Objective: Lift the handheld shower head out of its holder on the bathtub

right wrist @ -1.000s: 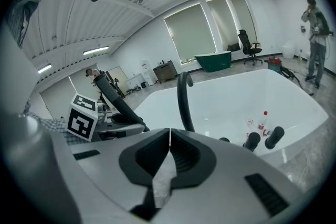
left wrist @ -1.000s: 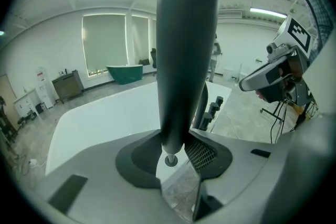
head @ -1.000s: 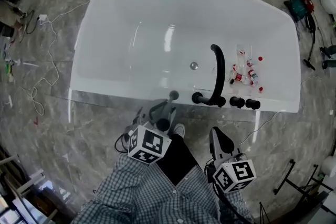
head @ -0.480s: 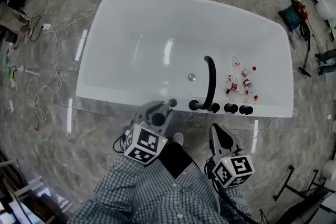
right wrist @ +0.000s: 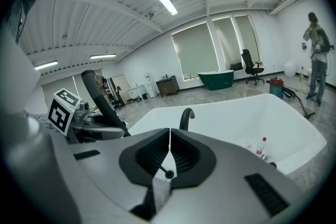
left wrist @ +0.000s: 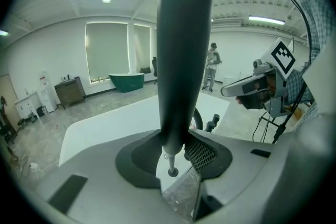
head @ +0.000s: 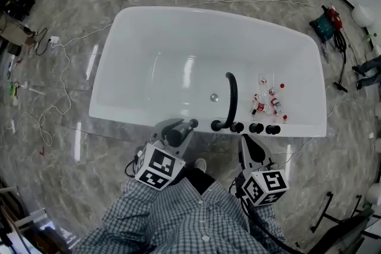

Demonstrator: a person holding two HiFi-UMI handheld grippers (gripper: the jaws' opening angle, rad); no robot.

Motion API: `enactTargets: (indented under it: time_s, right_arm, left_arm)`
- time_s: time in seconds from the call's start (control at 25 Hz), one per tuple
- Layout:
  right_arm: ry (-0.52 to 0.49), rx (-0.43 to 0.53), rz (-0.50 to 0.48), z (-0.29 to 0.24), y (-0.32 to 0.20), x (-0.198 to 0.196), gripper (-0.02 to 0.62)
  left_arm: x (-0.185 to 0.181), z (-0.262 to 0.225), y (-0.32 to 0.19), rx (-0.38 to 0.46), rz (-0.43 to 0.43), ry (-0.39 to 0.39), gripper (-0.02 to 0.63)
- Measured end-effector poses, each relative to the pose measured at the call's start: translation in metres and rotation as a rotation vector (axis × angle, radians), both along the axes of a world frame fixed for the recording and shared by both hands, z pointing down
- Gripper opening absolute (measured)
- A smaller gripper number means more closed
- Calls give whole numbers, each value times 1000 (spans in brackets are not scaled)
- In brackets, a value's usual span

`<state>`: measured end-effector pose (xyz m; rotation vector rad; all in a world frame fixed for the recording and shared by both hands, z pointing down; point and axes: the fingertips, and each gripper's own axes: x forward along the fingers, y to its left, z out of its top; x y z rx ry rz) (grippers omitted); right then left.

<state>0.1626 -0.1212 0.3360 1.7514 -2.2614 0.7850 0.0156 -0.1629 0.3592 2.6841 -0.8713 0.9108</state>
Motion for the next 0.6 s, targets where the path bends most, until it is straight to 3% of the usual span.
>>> enactTargets:
  time_s: [0.6]
  right_arm:
    - [43, 118, -55, -47, -18, -10, 18]
  left_arm:
    - [-29, -80, -11, 82, -107, 86, 140]
